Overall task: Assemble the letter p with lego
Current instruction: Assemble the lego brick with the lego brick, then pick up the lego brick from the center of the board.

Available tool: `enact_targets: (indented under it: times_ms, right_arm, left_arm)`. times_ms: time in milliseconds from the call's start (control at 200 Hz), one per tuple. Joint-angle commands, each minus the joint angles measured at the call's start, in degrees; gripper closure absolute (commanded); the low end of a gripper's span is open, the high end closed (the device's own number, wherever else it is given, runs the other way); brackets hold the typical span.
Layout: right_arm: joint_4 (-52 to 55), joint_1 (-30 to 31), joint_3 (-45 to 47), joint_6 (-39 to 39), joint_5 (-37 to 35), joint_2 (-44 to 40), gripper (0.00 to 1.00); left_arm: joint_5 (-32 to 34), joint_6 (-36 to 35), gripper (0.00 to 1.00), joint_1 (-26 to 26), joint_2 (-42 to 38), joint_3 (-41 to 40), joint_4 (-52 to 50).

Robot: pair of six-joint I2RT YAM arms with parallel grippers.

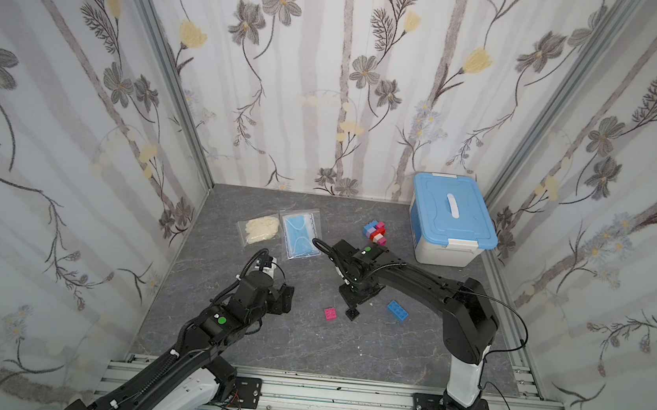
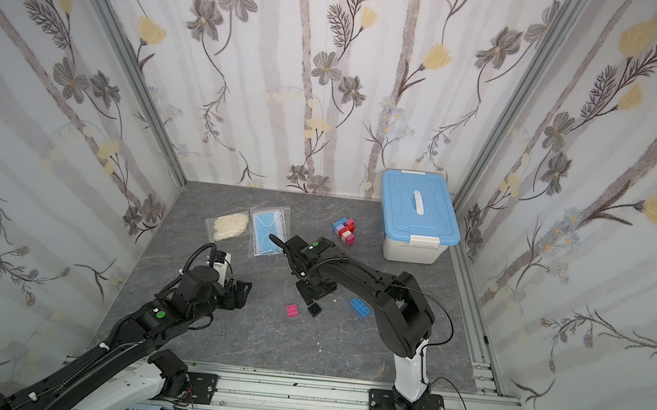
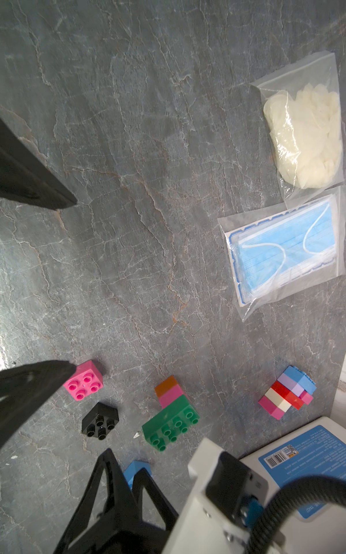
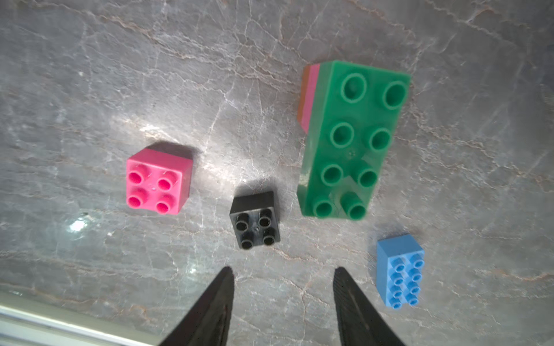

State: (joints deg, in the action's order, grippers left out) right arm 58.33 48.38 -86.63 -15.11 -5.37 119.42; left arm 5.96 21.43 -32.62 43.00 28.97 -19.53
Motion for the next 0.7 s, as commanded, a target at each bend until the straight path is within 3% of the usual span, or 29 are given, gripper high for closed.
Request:
enact_targets:
  times_ms: [0,694]
  right_arm:
    - [-7.3,0.1,1.8,-0.1,-0.7,0.6,0.44]
    - [-11.1,2.3,7.6,-0.2,1.8,3.1,0.45]
  left_arm:
    - [0.8,0.6,0.18,0.0,-0.4,0.4,-0.2]
    - [1.0,1.0,0.18,0.0,-0.3,1.0,-1.5]
